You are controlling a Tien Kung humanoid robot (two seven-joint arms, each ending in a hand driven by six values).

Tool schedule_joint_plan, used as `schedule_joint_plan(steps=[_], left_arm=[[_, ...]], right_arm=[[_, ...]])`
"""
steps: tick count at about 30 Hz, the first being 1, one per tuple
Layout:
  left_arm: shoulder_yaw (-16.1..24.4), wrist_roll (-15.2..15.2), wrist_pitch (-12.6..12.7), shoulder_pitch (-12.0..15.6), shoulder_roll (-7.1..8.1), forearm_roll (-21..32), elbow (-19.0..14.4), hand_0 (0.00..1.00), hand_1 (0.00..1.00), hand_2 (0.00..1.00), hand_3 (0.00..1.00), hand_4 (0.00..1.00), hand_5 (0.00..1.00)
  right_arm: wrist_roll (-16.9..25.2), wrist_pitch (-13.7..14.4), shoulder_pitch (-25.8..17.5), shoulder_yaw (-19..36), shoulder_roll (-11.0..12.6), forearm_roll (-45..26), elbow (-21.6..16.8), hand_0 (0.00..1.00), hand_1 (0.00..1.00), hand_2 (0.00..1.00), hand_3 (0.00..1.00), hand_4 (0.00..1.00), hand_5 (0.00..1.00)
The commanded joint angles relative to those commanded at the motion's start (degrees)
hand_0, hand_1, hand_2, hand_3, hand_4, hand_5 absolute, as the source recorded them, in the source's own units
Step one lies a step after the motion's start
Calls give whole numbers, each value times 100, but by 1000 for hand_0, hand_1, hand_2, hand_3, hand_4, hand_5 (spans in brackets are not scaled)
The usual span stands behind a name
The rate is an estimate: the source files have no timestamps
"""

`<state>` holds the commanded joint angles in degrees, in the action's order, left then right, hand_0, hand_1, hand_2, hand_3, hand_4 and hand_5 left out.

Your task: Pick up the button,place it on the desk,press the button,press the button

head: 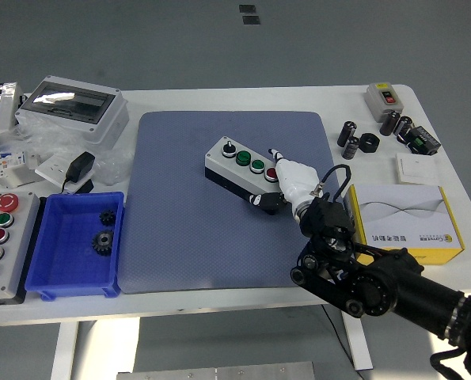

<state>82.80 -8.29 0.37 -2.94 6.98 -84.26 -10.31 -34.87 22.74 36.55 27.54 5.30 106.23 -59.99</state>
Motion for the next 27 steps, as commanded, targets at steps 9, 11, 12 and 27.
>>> schedule_joint_plan(steps=[9, 11, 12, 27], left_arm=[[-4, 14, 7, 12, -1, 35, 0, 625, 606, 557, 594, 692, 129], [-12, 22, 8, 12, -5, 51, 0, 625, 606, 557, 594, 692, 129], [-21, 28, 10, 14, -6, 65, 0, 625, 606, 557, 594, 692, 129], [36, 42, 27, 18, -23, 18, 0, 625, 605, 558, 594, 697, 141]], right_arm=[[143, 264, -76, 126, 145, 57, -234, 53, 290, 361, 502, 98, 2], [280, 358, -128, 175, 246, -50, -369, 53, 290, 361, 502, 98, 2], [381, 402, -164, 204, 317, -134, -469, 53, 290, 361, 502, 98, 2], [2336, -505, -531, -290, 1817, -329, -2239, 44, 266, 331, 326, 26, 2]])
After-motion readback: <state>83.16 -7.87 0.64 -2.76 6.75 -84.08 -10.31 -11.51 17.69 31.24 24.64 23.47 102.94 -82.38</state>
